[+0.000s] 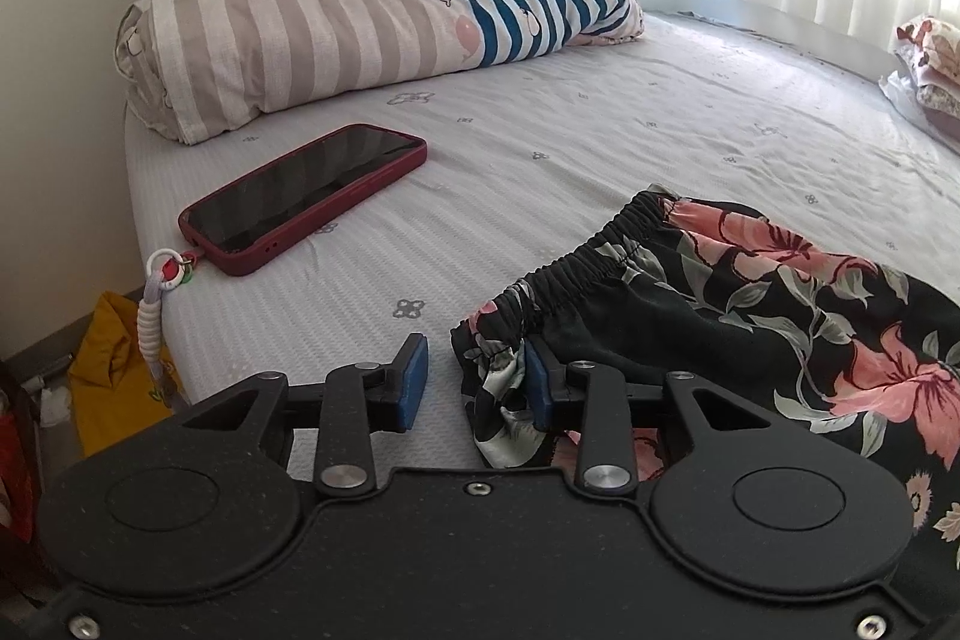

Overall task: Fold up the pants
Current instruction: 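Grasp the fringed hem with the right tool and lift it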

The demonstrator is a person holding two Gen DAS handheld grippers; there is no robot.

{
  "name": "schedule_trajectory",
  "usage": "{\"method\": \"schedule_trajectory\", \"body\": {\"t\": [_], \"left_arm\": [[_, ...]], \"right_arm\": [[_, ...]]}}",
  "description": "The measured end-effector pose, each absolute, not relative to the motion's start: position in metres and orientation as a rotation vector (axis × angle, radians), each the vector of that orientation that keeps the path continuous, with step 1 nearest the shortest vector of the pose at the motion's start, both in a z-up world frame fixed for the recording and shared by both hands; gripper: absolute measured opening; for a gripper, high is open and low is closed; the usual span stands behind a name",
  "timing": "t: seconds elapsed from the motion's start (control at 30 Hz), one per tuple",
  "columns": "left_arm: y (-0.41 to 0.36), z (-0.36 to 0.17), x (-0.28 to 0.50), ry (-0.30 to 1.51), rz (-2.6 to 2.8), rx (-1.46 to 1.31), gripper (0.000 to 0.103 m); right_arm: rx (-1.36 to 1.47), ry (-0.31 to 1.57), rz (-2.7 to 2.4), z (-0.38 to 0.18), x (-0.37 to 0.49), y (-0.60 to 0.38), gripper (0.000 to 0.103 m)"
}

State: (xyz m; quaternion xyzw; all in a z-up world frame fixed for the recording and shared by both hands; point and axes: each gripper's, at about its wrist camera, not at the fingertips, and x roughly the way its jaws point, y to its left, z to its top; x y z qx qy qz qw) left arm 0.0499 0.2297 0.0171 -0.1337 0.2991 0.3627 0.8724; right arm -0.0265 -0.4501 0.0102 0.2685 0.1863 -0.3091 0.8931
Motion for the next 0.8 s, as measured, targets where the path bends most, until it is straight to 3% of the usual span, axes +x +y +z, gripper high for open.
{"method": "schedule_trajectory", "body": {"t": [0.6,0.67,0.77,0.8], "left_arm": [[0.230,0.016,0.049,0.627,0.747,-0.270,0.034],[0.230,0.017,0.049,0.624,0.750,-0.278,0.035],[0.231,0.018,0.049,0.625,0.747,-0.291,0.035],[0.232,0.018,0.049,0.626,0.744,-0.291,0.035]], "right_arm": [[0.662,0.407,-0.509,0.007,0.003,-0.490,0.064],[0.706,0.407,-0.490,0.007,0.002,-0.496,0.057],[0.754,0.416,-0.481,0.007,0.001,-0.500,0.034],[0.777,0.415,-0.480,0.005,0.000,-0.502,0.022]]}}
